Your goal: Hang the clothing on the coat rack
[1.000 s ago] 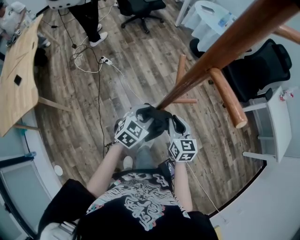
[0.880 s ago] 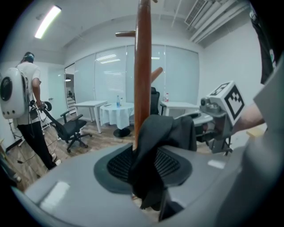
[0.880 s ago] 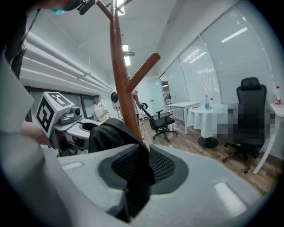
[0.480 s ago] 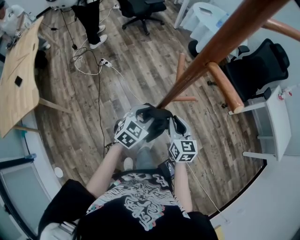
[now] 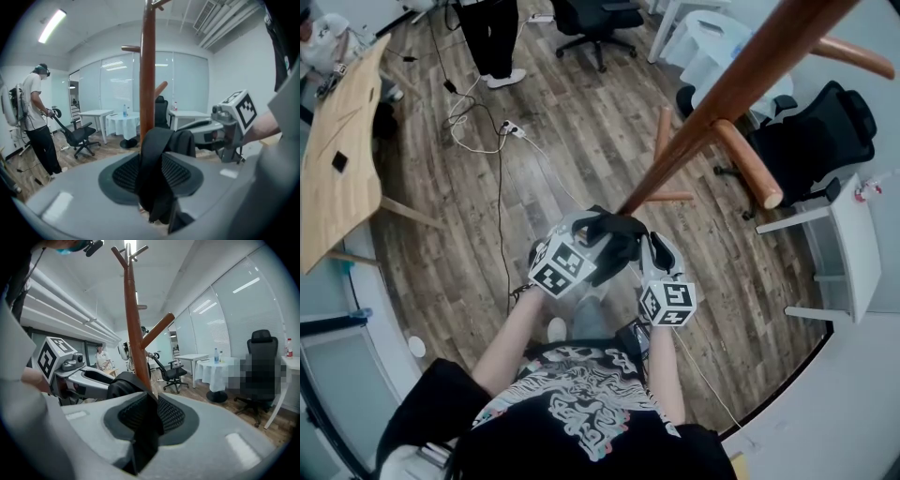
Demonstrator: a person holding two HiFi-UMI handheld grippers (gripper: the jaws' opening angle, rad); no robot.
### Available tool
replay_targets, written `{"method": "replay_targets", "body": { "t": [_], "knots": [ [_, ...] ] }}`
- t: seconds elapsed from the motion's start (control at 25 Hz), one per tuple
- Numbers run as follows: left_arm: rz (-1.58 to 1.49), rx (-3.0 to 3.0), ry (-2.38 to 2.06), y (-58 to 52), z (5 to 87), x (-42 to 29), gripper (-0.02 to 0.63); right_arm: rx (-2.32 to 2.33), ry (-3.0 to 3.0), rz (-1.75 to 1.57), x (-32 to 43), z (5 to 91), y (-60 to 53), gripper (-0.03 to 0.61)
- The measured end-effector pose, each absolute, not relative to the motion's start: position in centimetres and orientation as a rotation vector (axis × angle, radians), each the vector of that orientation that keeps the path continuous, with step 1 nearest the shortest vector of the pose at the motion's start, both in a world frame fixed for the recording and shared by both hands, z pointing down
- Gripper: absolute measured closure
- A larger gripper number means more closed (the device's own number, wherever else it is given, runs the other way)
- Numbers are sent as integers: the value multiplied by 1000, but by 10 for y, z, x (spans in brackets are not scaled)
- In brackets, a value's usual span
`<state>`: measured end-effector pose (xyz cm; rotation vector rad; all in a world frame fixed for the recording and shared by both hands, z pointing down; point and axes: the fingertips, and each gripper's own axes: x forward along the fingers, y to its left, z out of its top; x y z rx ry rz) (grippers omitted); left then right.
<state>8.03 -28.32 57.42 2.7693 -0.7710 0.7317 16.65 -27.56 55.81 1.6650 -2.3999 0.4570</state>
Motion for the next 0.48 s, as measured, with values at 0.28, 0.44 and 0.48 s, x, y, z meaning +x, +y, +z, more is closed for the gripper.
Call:
{"method": "replay_targets", "body": {
  "t": [0.28,0.44,0.48],
  "knots": [
    [728,2791,-772,-276,562,76,509,1661,-2413,436,162,551,-268,512],
    [709,2794,-761,-269,556,72,509,1675,-2411,423,158,546,-259,514],
    [701,2794,-754,-266,555,72,509,1680,-2408,420,157,546,-257,516]
  ]
}}
